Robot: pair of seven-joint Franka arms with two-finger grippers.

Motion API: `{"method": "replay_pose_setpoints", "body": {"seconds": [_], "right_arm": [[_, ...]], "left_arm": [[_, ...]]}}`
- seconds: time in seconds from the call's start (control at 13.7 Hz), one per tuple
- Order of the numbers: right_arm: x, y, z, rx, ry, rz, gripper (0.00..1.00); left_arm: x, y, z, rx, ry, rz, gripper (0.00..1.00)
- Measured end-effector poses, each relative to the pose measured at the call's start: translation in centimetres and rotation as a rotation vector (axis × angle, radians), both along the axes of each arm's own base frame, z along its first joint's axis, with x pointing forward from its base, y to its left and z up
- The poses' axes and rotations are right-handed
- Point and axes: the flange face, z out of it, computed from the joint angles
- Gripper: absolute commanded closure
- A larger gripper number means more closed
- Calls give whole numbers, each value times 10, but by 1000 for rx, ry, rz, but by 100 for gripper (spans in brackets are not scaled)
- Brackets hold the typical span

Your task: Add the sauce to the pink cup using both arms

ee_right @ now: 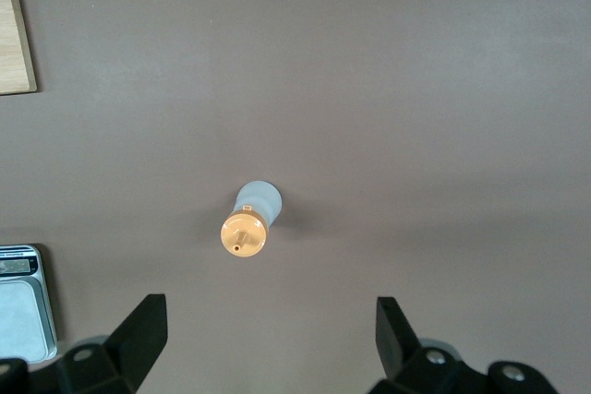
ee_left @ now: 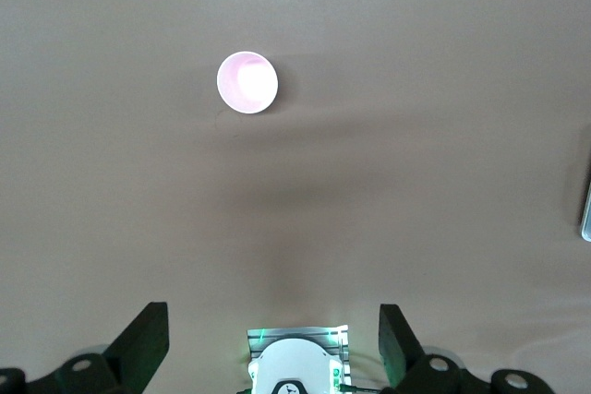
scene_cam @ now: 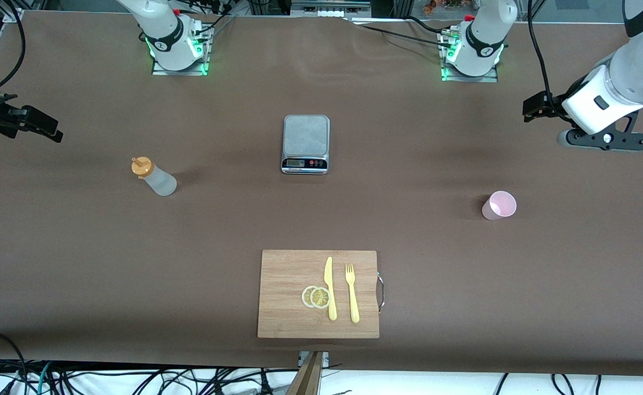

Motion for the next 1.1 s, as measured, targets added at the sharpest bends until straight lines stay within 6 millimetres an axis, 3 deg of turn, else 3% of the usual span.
{"method": "replay_pose_setpoints", "body": {"seconds": [1.1], "right_arm": [[0, 0, 0, 0, 0, 0, 0]], "left_arm": [[5, -3, 3, -4, -11, -5, 0]]}}
